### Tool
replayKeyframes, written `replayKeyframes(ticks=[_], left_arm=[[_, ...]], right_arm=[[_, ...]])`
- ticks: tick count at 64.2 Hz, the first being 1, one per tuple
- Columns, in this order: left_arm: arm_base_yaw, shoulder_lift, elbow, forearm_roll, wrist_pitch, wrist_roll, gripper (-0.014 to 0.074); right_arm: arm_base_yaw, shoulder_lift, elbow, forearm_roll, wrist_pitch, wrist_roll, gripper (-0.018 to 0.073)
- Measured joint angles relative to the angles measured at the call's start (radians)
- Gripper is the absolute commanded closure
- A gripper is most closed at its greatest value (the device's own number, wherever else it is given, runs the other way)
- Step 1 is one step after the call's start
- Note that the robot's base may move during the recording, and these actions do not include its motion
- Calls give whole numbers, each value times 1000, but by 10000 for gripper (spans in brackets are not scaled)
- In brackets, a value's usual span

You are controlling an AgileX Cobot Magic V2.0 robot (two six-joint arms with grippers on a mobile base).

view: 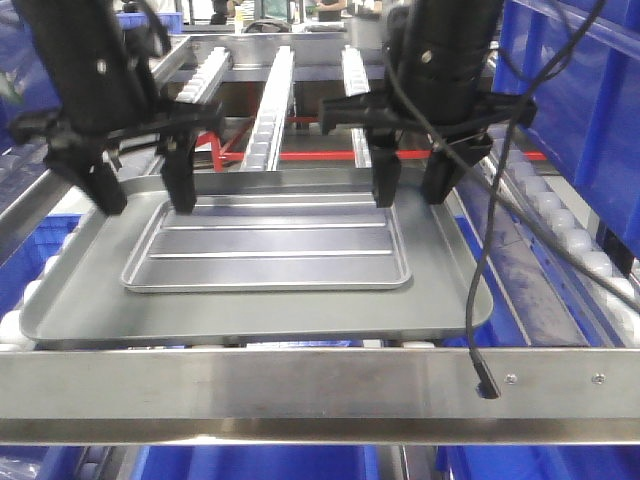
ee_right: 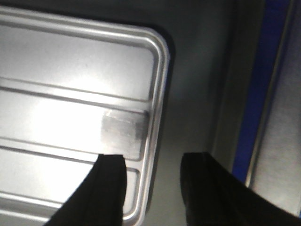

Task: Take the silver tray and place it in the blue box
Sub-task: 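Lower both open grippers onto the near corners of the silver tray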

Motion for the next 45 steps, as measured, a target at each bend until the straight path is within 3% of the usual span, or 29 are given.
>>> replayKeyframes(ticks=[45], left_arm=[[8,63,-4,0,-61,-1,268]], right_arm=[[-19,98,-14,-2,-25,5,167]])
